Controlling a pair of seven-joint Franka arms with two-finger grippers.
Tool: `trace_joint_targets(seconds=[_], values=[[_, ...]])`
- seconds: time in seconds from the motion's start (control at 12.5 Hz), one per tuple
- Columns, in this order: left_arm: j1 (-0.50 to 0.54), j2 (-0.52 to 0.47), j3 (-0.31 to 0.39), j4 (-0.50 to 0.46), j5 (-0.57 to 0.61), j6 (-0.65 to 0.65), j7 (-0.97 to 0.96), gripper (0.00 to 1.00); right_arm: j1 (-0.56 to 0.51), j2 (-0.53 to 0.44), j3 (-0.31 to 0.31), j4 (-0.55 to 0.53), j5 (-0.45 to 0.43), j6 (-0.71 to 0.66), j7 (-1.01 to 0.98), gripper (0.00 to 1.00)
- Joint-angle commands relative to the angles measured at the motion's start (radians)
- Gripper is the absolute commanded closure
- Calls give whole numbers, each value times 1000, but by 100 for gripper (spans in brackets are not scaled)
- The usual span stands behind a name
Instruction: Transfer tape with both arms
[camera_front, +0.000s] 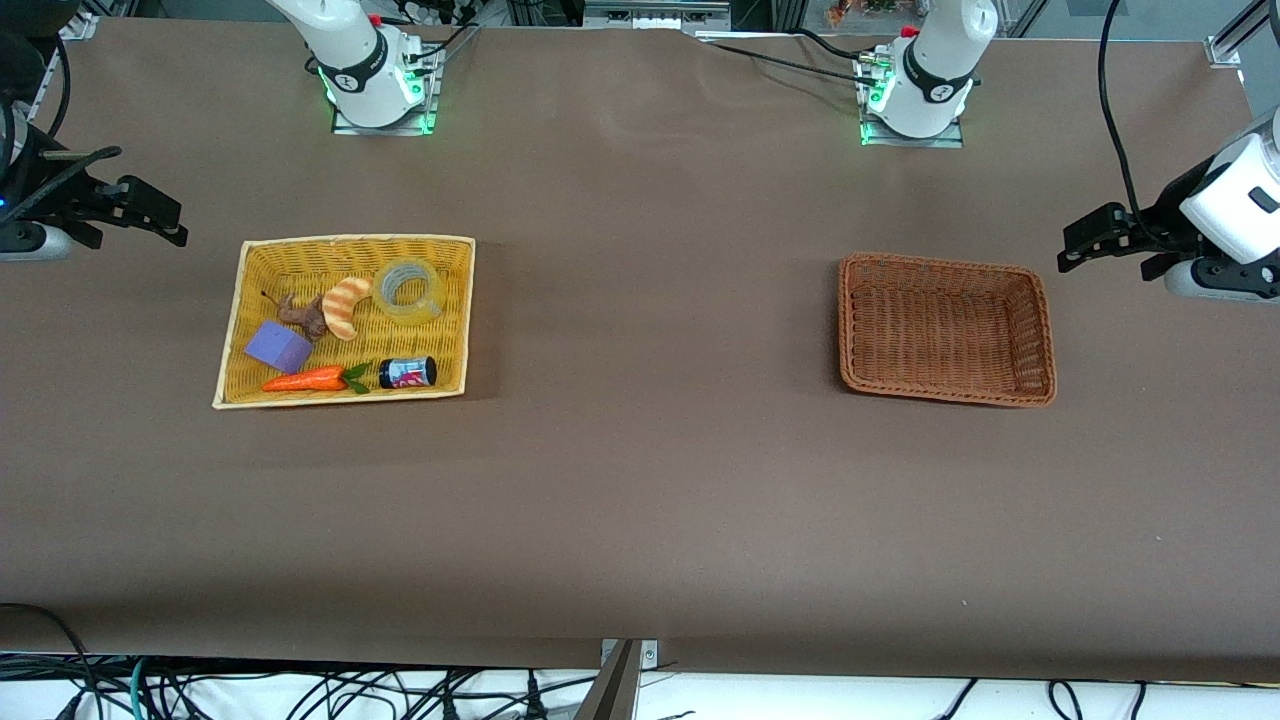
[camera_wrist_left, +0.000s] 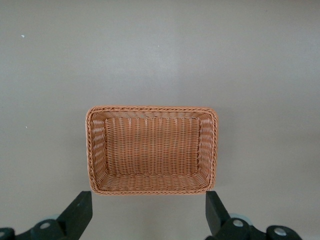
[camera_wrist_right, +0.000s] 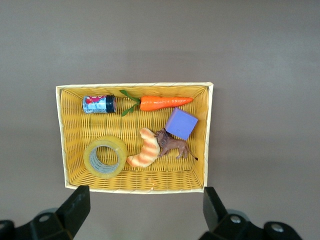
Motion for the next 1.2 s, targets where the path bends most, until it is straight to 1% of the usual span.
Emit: trace_joint_targets(seconds=[0.0, 1.12], values=[[0, 3, 2, 15, -2, -10, -1, 0, -21, 11, 17, 23, 9, -17, -2, 0], [7, 3, 2, 15, -2, -9, 2, 0, -20, 12, 14, 33, 1, -33, -8, 0]])
